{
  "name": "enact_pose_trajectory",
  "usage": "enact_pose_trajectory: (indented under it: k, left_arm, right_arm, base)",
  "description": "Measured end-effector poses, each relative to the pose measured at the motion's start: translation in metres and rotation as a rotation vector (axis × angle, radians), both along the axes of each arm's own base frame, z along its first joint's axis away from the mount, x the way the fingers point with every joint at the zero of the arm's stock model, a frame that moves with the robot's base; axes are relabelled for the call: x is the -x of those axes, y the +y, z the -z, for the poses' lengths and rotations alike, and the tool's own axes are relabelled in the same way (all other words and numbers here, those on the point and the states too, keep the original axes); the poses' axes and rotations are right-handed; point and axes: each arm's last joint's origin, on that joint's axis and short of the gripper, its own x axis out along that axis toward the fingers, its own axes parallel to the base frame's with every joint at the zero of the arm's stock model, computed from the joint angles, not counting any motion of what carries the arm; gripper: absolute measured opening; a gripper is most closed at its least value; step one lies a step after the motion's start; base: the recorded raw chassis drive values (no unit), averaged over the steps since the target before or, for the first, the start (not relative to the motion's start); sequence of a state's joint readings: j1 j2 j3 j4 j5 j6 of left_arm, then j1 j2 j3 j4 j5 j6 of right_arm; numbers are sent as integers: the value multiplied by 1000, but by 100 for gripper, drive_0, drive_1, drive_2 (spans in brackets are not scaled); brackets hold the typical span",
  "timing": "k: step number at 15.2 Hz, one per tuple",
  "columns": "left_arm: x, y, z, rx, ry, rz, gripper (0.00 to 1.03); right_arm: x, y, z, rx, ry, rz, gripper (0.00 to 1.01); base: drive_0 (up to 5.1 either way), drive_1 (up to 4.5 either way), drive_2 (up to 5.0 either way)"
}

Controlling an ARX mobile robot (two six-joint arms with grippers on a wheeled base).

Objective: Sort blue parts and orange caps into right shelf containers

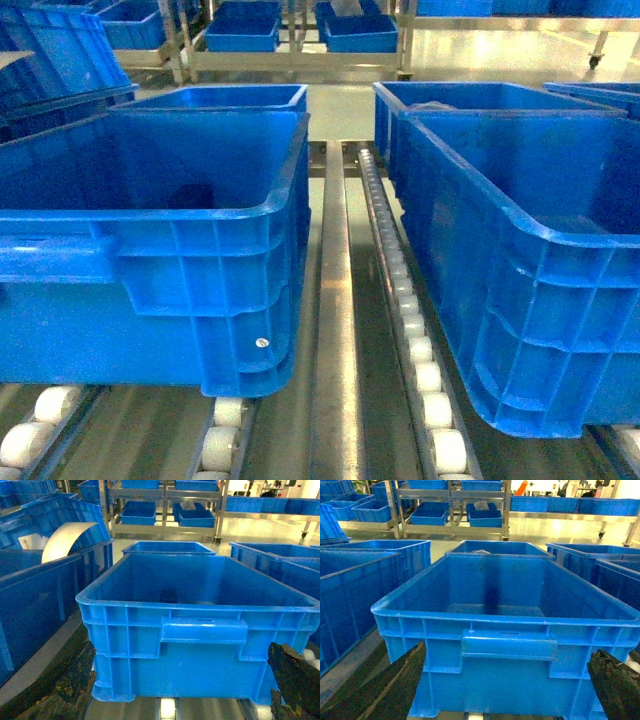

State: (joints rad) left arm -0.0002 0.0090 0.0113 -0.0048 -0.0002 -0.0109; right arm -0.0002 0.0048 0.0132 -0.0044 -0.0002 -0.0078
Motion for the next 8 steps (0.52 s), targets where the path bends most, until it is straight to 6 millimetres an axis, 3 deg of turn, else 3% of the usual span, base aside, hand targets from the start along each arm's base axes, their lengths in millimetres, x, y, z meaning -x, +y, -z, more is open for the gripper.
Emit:
enact_pose_trajectory:
  k: [8]
  left_arm:
    - [0, 0, 0, 0, 0, 0, 98]
  right_arm:
    - [0, 0, 0, 0, 0, 0, 98]
  base:
    - [0, 0, 0]
